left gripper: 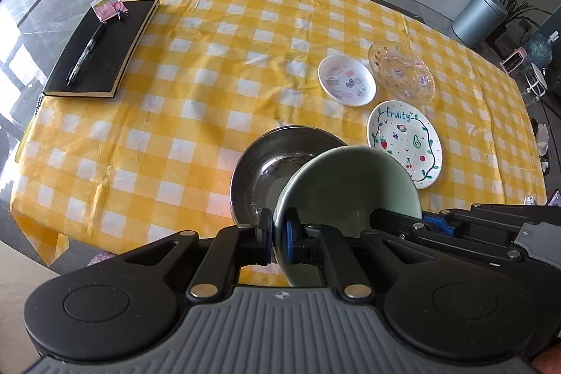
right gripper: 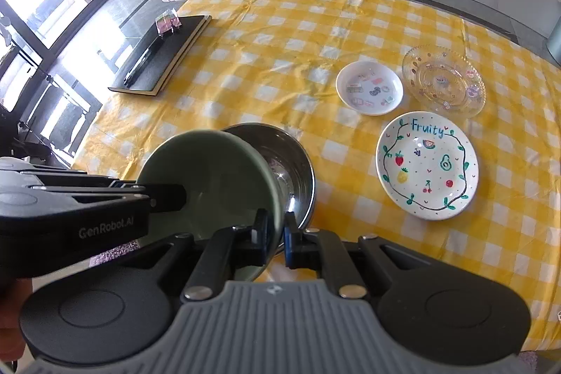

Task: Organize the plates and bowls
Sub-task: 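Carry the green bowl with both tools and lower it into the steel bowl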

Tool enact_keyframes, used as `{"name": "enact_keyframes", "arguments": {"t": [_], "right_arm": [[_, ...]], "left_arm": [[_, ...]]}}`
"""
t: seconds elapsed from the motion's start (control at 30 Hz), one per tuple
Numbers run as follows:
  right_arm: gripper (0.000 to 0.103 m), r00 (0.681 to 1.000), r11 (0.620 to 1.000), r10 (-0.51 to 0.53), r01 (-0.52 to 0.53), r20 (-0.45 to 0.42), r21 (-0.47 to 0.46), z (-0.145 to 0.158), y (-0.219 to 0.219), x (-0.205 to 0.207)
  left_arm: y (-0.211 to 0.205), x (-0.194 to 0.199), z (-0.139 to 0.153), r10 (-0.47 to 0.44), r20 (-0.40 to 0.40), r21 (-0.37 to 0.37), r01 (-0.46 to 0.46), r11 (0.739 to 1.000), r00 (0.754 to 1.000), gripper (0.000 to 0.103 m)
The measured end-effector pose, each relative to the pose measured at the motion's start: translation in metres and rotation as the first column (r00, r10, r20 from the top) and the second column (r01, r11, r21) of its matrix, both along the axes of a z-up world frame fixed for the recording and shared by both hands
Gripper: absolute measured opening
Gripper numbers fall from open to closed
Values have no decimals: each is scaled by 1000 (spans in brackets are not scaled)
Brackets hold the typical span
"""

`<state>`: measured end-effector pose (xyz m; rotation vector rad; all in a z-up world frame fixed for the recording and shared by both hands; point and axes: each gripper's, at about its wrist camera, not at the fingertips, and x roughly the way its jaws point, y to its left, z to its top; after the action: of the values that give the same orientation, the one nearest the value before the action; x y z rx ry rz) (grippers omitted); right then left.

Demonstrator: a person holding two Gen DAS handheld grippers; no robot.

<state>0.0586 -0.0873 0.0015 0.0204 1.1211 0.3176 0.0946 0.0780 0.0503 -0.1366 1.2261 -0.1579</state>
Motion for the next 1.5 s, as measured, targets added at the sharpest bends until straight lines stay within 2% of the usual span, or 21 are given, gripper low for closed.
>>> {"name": "enact_keyframes", "arguments": {"t": [0.37,0.73,0.87,1.2,1.27,1.5], "right_arm": [[6,997,1000,-5,4,-71,-9,-32,6,29],[6,995,1000,4,-7,-95,-28,-50,10,41],[6,995,1000,5,-8,-95,-22,-51,10,43],[8,998,1000,7,-7,-68,3,-38,5,40],[9,998,1000,14,-13,-57,7,-34,5,38],[10,999,1000,19,-18,-34,14,-24,3,33]], "left_arm": [[5,20,-33,16,-73,6,-15,1000,997,7],[0,29,-46,2,-85,57,3,998,996,6],[-3,31,-49,-5,-82,96,13,995,997,7],[-5,32,-41,-13,-70,98,19,995,997,8],[-6,32,-38,-10,-59,112,17,994,998,14],[-3,30,-30,-9,-46,106,14,994,999,14]]}}
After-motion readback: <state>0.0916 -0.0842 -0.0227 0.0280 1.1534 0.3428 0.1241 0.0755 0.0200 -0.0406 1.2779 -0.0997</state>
